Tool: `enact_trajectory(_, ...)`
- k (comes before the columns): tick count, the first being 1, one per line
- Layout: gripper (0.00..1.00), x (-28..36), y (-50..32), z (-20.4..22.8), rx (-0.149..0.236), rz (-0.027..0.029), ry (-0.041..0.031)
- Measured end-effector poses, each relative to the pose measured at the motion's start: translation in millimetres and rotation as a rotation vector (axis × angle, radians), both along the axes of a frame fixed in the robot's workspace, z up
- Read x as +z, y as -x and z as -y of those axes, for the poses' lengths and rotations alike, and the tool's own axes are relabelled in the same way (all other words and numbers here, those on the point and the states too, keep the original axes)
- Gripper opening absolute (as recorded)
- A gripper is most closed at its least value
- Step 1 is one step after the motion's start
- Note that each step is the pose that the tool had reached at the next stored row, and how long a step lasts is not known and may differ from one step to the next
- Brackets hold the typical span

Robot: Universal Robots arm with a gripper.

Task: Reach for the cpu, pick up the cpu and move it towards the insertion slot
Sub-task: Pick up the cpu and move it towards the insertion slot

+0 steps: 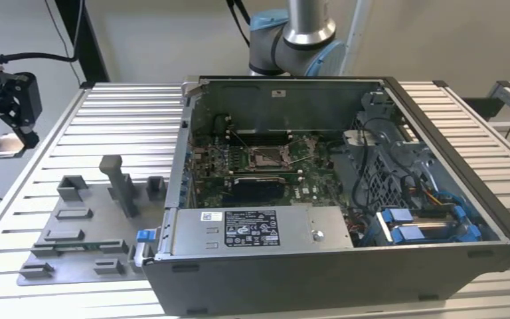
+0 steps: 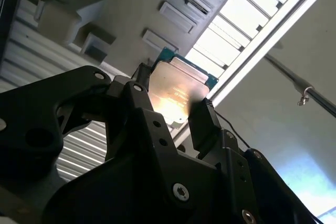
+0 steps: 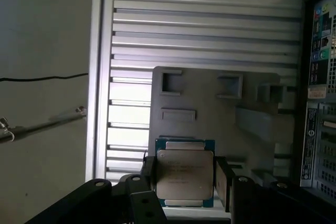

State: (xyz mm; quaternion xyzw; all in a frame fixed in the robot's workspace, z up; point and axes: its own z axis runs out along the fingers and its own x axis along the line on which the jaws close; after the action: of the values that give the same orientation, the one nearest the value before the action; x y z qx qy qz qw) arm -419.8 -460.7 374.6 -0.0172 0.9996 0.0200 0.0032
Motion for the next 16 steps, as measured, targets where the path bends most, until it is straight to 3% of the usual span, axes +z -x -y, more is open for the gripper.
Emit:
enact_trajectory(13,0.00,21.1,0.0,0.0,0.000,0.0001,0.0000)
enact_trajectory(16,0.00,21.8,0.0,0.0,0.000,0.0003,-0.0002)
